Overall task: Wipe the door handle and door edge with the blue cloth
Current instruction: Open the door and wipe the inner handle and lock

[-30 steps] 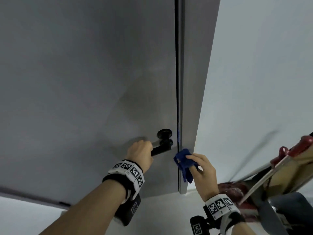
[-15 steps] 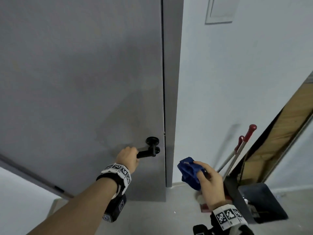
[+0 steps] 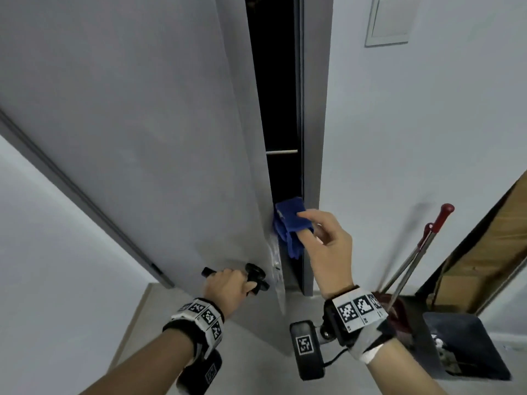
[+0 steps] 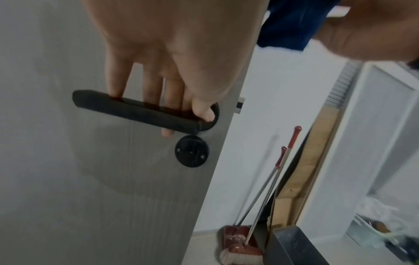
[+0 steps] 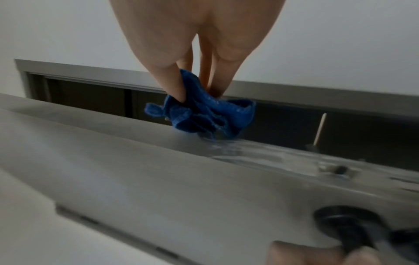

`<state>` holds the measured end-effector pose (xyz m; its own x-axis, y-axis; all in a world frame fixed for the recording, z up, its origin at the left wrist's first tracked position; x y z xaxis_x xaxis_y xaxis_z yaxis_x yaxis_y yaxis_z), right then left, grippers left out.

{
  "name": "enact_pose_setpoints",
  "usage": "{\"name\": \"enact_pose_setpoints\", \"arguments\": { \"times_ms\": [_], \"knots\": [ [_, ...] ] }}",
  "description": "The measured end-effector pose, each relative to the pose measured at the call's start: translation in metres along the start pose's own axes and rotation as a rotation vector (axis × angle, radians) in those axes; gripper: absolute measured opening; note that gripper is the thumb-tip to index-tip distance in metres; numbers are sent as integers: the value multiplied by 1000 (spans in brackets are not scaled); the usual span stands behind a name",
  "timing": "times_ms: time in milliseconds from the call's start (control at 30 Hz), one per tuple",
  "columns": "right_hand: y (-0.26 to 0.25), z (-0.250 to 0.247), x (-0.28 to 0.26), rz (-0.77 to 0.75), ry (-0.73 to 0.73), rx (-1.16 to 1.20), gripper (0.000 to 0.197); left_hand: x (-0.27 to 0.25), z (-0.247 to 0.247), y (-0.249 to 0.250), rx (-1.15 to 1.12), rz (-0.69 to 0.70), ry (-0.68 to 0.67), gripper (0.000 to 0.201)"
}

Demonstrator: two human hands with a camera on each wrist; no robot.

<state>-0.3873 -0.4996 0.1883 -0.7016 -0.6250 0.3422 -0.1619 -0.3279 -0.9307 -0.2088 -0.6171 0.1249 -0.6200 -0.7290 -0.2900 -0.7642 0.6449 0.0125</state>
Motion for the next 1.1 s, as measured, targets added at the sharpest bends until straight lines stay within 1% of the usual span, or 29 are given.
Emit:
{"name": "enact_pose_setpoints", "arguments": {
  "times_ms": [100, 167, 267, 333, 400, 533, 633, 767, 867, 967, 1033, 1100],
  "knots": [
    [-26, 21, -18, -82, -148, 17, 25, -24, 8, -6, -17, -100, -5, 35],
    [-28, 34, -38, -65, -237, 53, 22, -36, 13, -12, -74, -121, -10, 32],
    [-20, 41, -56, -39, -270, 49, 25, -52, 18, -20, -144, -122, 8, 29],
    [-15, 43, -59, -31, -298, 12, 18, -61, 20, -26, -184, -129, 9, 28],
    [-16, 43, -60, -80, -303, -61, 9, -66, 20, -30, -230, -119, -12, 26],
    [-18, 46, -62, -188, -300, -144, 14, -75, 18, -37, -271, -105, -45, 28],
    [-10, 50, -70, -221, -323, -220, 14, -83, 22, -44, -308, -119, -38, 33],
    [20, 53, -90, -205, -374, -214, 16, -99, 25, -50, -360, -148, -3, 34],
    [45, 53, -107, -169, -431, -252, 21, -108, 27, -56, -396, -169, -1, 25],
    [63, 51, -120, -106, -488, -298, 21, -116, 30, -63, -424, -181, -19, 22],
    [57, 52, -122, -129, -523, -276, 18, -120, 31, -64, -430, -184, -17, 19],
    [36, 56, -119, -230, -537, -216, 11, -122, 31, -66, -437, -188, -25, 20]
  ]
}}
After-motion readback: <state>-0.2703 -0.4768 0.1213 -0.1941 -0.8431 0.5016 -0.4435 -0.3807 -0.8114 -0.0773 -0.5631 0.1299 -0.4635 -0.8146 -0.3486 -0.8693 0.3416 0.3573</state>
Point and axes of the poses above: each hand's wrist, its own x-axis towards the middle knuckle, its own z-axis out of the palm, y = z × x, the point moved 3 cm from there along x, towards the middle knuckle, and after that the axes turned 3 degrees about -x, right-handed, at the moved point
